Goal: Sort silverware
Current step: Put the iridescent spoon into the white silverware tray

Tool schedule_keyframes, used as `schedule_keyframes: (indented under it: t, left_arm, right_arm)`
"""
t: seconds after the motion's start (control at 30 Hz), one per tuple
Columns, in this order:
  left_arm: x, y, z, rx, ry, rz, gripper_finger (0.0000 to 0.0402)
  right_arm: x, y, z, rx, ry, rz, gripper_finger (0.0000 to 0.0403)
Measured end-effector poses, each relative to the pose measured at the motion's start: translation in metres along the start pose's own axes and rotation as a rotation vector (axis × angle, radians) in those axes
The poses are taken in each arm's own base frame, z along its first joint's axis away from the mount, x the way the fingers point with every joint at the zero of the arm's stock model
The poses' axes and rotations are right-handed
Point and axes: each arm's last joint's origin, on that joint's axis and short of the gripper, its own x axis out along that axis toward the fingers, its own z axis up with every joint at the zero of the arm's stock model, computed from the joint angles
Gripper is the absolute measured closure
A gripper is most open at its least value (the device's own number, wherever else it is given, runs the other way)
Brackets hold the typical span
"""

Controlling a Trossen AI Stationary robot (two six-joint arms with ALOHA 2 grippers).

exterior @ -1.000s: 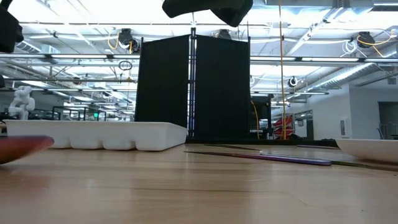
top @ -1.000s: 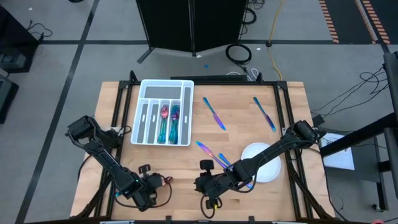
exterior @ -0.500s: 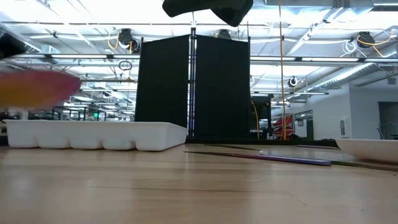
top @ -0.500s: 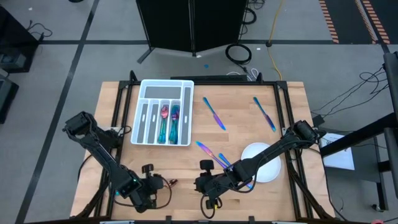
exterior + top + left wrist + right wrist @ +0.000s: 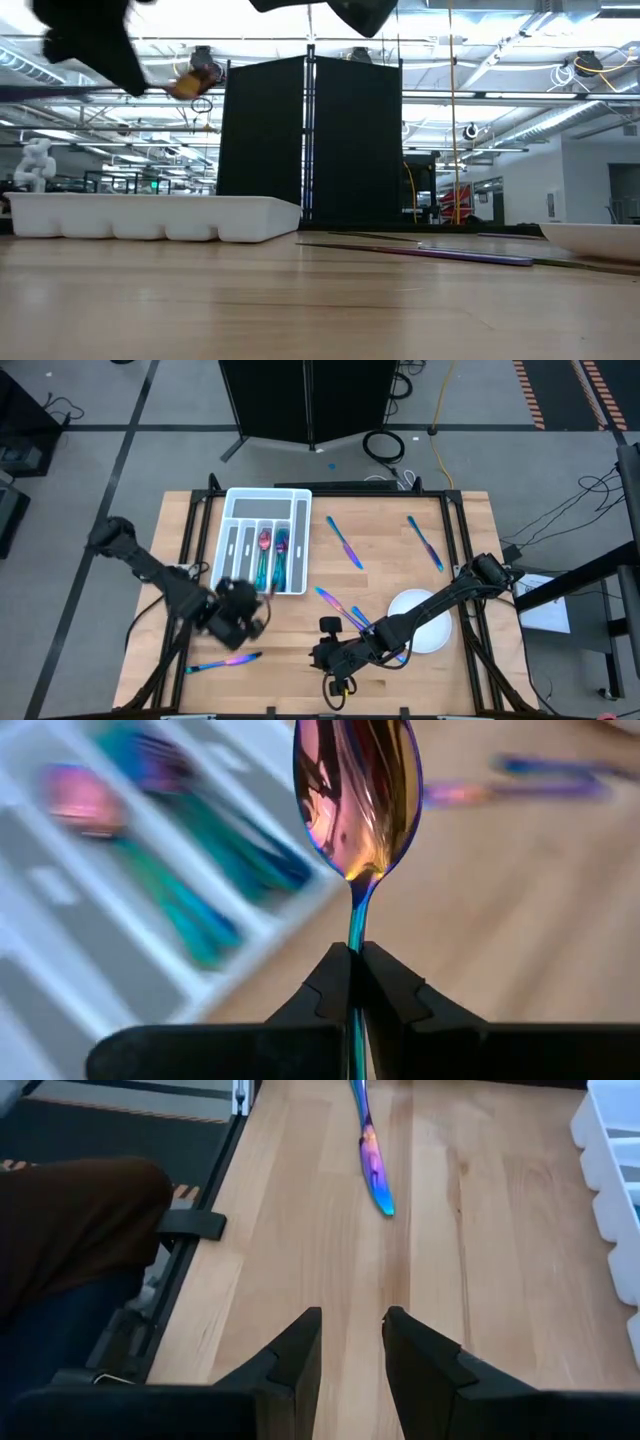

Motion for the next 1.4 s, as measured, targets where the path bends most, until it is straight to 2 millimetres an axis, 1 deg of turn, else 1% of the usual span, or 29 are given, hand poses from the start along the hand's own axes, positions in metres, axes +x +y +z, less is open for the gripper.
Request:
schedule_keyframes:
  t: [0.17, 0.33, 0.43, 0.53, 0.6, 0.7, 0.8, 0.87, 0.9, 0.93, 1.0, 1.1, 1.17, 1.27, 1.33, 1.4]
  left_arm:
    - [0.019, 0.025, 0.032, -0.133, -0.039, 0.166, 0.0388]
    - [0.035, 0.045, 0.059, -0.260, -0.062, 0.267, 0.0388]
    - [0.040, 0.053, 0.066, -0.267, -0.035, 0.290, 0.0388]
    - [0.039, 0.053, 0.067, -0.250, -0.027, 0.274, 0.0388]
    - [0.033, 0.051, 0.067, -0.214, -0.045, 0.227, 0.0388]
    - [0.016, 0.053, 0.067, -0.216, -0.091, 0.166, 0.0388]
    - [0.000, 0.068, 0.071, -0.268, -0.148, 0.170, 0.0388]
    - [-0.003, 0.082, 0.076, -0.370, -0.163, 0.203, 0.0388]
    - [0.000, 0.087, 0.077, -0.431, -0.171, 0.219, 0.0388]
    - [0.003, 0.091, 0.078, -0.495, -0.179, 0.237, 0.0388]
    - [0.017, 0.099, 0.078, -0.600, -0.190, 0.273, 0.0388]
    - [0.047, 0.104, 0.076, -0.674, -0.158, 0.278, 0.0388]
    - [0.067, 0.109, 0.073, -0.667, -0.091, 0.292, 0.0388]
    - [0.089, 0.116, 0.070, -0.675, -0.029, 0.321, 0.0388]
    - [0.100, 0.120, 0.068, -0.681, 0.016, 0.359, 0.0388]
    - [0.107, 0.122, 0.069, -0.686, 0.025, 0.379, 0.0388]
  right_arm:
    - [0.000, 0.000, 0.000, -0.004, 0.001, -0.001, 0.0307]
    - [0.000, 0.000, 0.000, -0.017, 0.003, -0.002, 0.0307]
    - [0.000, 0.000, -0.001, -0.038, 0.000, -0.014, 0.0307]
    - [0.001, -0.004, -0.003, -0.055, -0.035, -0.158, 0.0307]
    - [-0.003, -0.018, -0.009, -0.073, -0.015, -0.249, 0.0307]
    - [-0.013, -0.044, -0.012, -0.017, -0.047, -0.258, 0.0307]
    - [-0.023, -0.071, -0.019, 0.048, -0.117, -0.195, 0.0307]
    - [-0.025, -0.087, -0.027, 0.087, -0.182, -0.142, 0.0307]
    - [-0.025, -0.094, -0.031, 0.103, -0.218, -0.117, 0.0307]
    - [-0.026, -0.101, -0.033, 0.120, -0.266, -0.089, 0.0307]
    - [-0.028, -0.112, -0.035, 0.143, -0.341, -0.029, 0.0307]
    - [-0.027, -0.123, -0.039, 0.204, -0.370, 0.038, 0.0307]
    - [-0.026, -0.125, -0.041, 0.228, -0.352, 0.043, 0.0307]
    - [-0.026, -0.125, -0.042, 0.219, -0.335, 0.041, 0.0307]
    - [-0.026, -0.125, -0.043, 0.207, -0.330, 0.038, 0.0307]
    - [-0.029, -0.125, -0.042, 0.186, -0.328, 0.034, 0.0307]
